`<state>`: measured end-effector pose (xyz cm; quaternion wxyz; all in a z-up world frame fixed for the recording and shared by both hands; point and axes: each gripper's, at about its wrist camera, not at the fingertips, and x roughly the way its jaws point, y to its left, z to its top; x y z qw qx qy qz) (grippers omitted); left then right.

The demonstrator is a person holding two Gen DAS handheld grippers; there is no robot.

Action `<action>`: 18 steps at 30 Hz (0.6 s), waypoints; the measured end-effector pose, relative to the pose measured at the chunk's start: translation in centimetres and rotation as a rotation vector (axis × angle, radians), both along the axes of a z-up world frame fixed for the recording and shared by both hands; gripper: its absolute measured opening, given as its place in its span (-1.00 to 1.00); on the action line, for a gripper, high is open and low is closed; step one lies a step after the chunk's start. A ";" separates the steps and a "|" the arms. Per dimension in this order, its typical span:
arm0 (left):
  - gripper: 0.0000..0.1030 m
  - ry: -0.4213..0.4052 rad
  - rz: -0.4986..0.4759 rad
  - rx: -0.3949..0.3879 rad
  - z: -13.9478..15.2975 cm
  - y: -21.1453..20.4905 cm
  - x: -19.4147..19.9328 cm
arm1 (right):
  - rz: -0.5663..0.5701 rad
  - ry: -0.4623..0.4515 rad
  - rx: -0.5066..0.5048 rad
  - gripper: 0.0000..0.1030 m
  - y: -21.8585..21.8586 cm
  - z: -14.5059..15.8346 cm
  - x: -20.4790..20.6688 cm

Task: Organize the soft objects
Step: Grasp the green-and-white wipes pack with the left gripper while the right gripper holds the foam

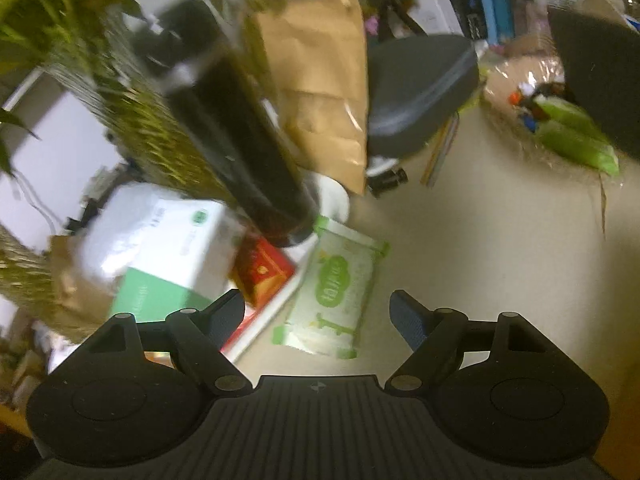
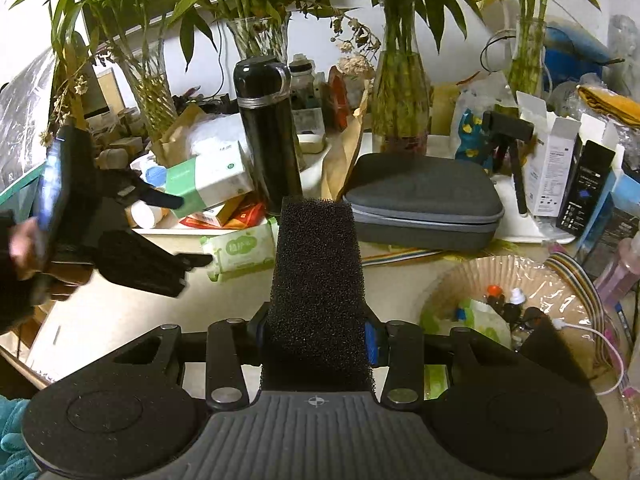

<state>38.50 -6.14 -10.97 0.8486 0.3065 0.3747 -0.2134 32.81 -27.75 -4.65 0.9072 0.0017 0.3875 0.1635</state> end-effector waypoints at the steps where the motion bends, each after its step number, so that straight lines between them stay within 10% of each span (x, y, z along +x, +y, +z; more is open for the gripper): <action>1: 0.55 0.010 0.002 0.007 -0.6 -0.1 0.4 | 0.005 -0.001 0.000 -0.11 0.0 0.0 0.0; 13: 0.53 -0.005 -0.038 0.079 -5.6 -0.9 2.0 | 0.024 0.018 0.016 -0.11 0.3 0.0 0.4; 18: 0.17 -0.023 -0.058 0.055 -5.9 -0.8 2.5 | 0.046 0.004 0.001 -0.11 0.7 0.3 0.2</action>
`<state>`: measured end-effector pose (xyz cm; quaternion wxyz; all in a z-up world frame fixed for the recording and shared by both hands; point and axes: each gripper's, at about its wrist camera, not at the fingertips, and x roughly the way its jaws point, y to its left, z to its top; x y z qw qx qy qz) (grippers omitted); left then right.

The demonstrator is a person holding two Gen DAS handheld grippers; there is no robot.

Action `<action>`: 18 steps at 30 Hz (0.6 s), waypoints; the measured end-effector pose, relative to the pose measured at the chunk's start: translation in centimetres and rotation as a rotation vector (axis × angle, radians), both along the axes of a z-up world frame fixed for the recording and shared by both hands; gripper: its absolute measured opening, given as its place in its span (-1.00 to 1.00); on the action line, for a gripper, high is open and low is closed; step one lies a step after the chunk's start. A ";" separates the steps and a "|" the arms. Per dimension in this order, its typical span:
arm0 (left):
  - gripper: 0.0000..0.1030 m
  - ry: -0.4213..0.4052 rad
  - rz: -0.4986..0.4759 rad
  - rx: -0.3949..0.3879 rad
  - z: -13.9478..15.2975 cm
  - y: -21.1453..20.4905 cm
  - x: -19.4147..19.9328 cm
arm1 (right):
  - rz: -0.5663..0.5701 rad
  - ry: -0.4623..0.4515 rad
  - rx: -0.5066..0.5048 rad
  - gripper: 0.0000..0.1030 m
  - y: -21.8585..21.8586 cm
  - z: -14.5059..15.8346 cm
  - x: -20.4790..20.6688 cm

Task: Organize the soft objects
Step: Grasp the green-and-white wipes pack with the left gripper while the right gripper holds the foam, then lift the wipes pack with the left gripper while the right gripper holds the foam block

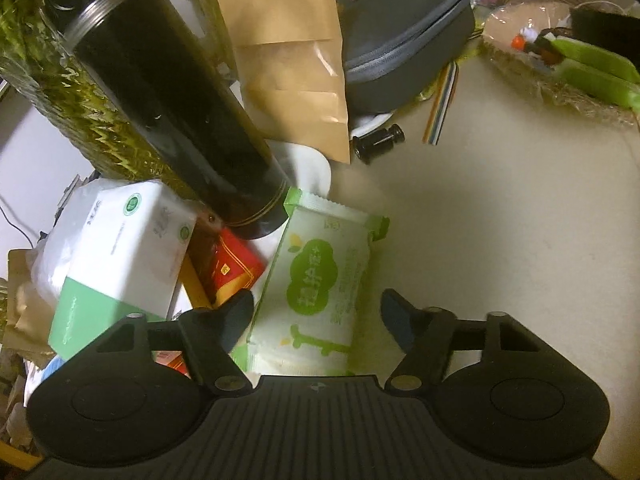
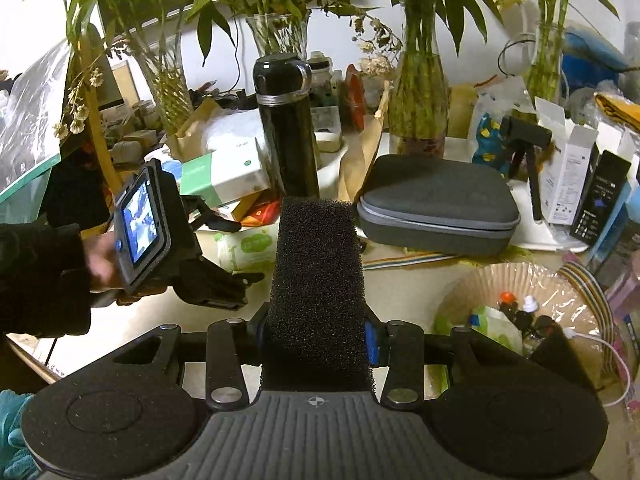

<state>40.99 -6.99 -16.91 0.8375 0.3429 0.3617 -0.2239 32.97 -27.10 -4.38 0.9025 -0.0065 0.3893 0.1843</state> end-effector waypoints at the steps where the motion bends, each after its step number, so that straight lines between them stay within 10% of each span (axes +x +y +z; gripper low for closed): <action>1: 0.09 0.000 0.008 0.005 0.0 0.0 0.2 | -0.001 0.001 0.002 -0.11 0.0 0.0 0.0; 18: -0.05 0.074 0.038 -0.020 2.4 1.2 -1.5 | -0.006 0.006 -0.019 -0.11 0.3 0.2 -0.1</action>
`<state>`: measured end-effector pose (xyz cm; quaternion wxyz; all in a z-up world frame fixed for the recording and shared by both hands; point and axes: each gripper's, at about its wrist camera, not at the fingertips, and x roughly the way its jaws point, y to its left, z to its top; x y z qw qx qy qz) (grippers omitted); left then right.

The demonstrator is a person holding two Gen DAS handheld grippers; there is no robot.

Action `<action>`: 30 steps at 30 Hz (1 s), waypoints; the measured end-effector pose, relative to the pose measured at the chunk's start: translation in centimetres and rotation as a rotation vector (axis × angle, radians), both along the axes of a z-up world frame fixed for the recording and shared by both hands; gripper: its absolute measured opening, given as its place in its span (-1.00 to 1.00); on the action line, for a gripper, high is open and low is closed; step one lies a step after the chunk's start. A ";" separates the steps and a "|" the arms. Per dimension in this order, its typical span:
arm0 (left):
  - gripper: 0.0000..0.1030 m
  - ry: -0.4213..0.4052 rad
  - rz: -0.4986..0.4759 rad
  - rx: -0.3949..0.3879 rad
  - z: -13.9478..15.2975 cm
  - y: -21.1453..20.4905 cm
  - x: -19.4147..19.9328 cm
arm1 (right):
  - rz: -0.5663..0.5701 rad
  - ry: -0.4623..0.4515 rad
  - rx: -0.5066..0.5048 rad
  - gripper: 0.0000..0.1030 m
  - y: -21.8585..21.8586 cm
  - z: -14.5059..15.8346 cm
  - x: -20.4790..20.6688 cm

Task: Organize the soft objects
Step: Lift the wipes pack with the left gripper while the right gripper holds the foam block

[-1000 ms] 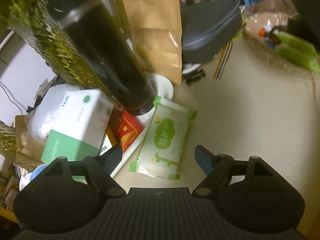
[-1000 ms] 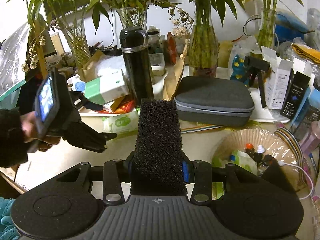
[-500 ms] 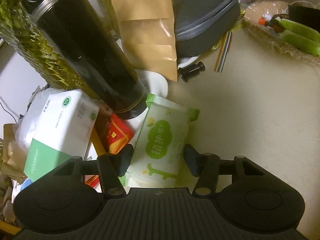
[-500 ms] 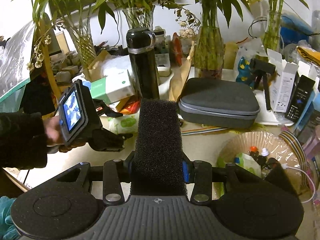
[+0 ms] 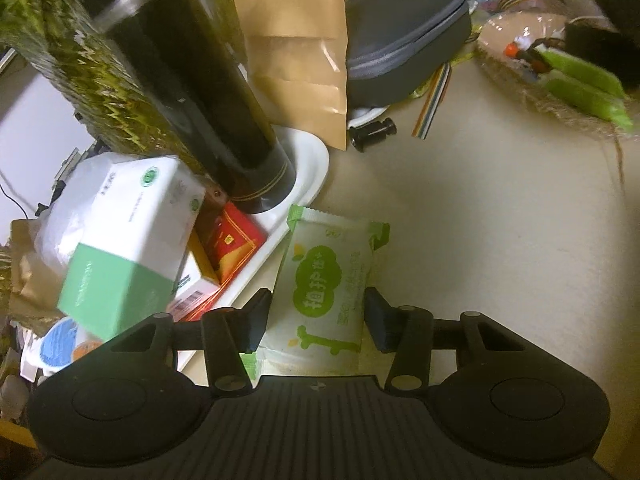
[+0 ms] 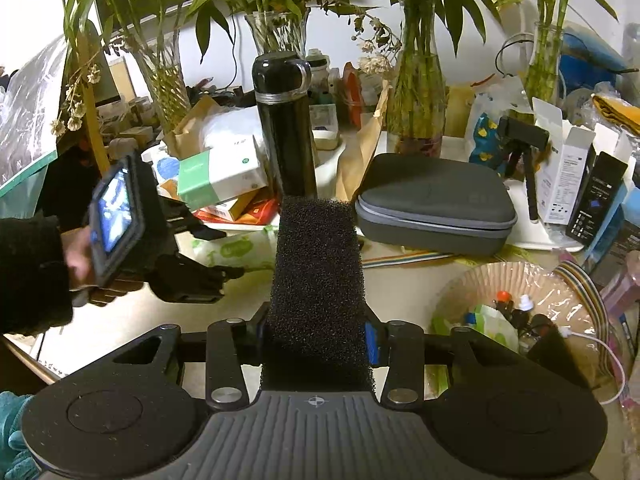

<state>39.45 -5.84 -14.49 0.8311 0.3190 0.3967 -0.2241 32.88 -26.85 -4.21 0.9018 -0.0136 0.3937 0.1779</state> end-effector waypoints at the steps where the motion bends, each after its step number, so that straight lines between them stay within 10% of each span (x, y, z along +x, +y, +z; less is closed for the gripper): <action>1: -0.05 -0.005 0.000 -0.002 0.5 0.2 -0.3 | 0.001 0.000 -0.001 -0.11 0.0 0.0 0.0; 30: -0.06 -0.085 0.201 -0.164 14.0 3.5 -10.1 | 0.029 -0.102 0.006 -0.11 1.2 2.0 -2.8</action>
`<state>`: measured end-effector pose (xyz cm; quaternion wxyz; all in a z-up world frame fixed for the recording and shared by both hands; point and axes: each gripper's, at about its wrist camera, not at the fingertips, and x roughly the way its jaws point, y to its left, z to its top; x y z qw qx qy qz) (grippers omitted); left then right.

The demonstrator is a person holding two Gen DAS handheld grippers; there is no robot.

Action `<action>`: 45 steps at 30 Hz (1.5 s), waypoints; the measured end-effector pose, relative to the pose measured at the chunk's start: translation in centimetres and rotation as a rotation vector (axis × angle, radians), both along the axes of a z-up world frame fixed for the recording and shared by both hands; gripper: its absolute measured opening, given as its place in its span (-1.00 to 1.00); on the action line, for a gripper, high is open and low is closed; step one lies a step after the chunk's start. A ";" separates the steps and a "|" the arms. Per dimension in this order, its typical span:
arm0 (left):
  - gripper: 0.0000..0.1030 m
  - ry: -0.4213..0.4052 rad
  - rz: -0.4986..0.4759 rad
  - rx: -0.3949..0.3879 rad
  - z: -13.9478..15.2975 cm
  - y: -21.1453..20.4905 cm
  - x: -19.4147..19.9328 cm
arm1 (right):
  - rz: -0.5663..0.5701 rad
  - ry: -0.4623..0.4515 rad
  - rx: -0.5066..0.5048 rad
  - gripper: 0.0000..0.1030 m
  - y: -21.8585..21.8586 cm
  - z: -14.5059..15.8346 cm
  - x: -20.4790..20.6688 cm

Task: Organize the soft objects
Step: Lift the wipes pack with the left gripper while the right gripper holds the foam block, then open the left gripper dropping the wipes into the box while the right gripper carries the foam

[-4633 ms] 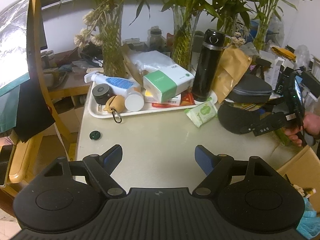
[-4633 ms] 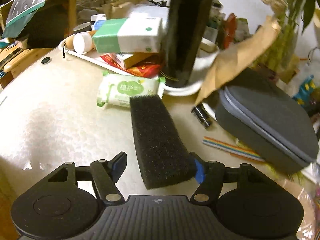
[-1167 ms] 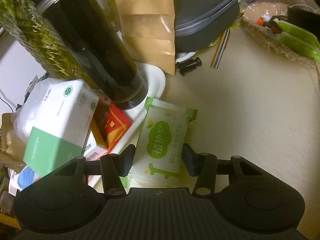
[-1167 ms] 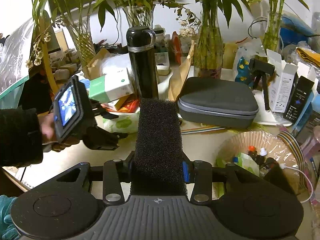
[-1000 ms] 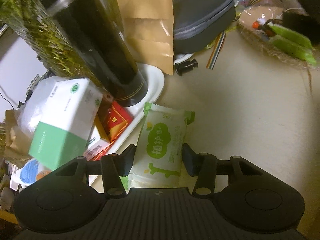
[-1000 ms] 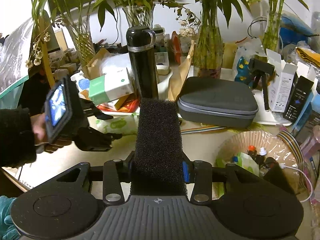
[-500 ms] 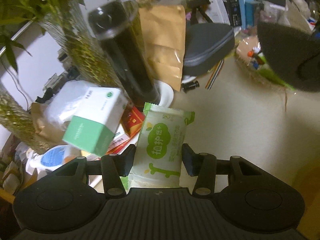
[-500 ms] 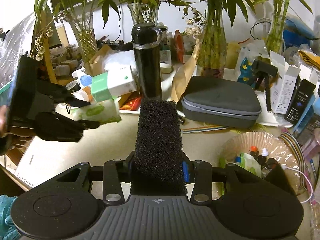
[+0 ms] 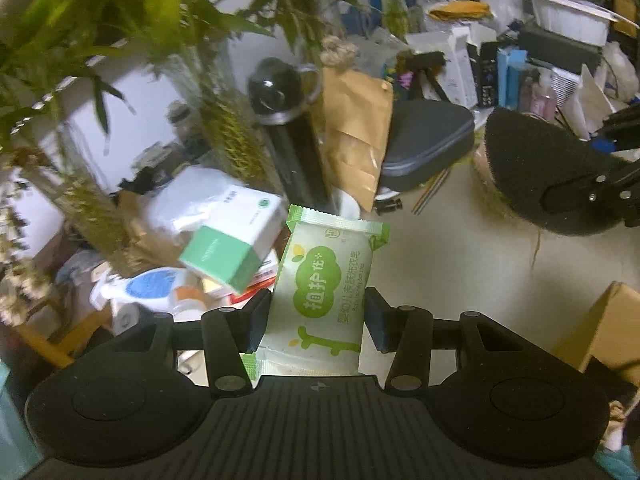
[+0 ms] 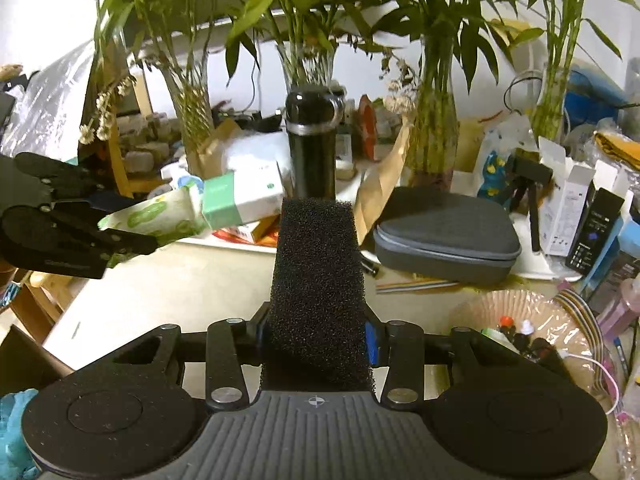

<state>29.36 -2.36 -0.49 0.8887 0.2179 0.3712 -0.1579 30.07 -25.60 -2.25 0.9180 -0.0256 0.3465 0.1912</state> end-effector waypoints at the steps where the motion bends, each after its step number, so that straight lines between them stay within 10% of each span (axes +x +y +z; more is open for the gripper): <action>1: -0.06 -0.002 0.015 -0.006 0.4 0.2 -0.4 | -0.005 -0.002 0.002 -0.11 -0.1 0.1 -0.1; 45: -0.05 0.020 0.285 -0.276 4.3 3.8 -17.0 | 0.119 -0.059 0.118 -0.12 0.9 1.3 -13.1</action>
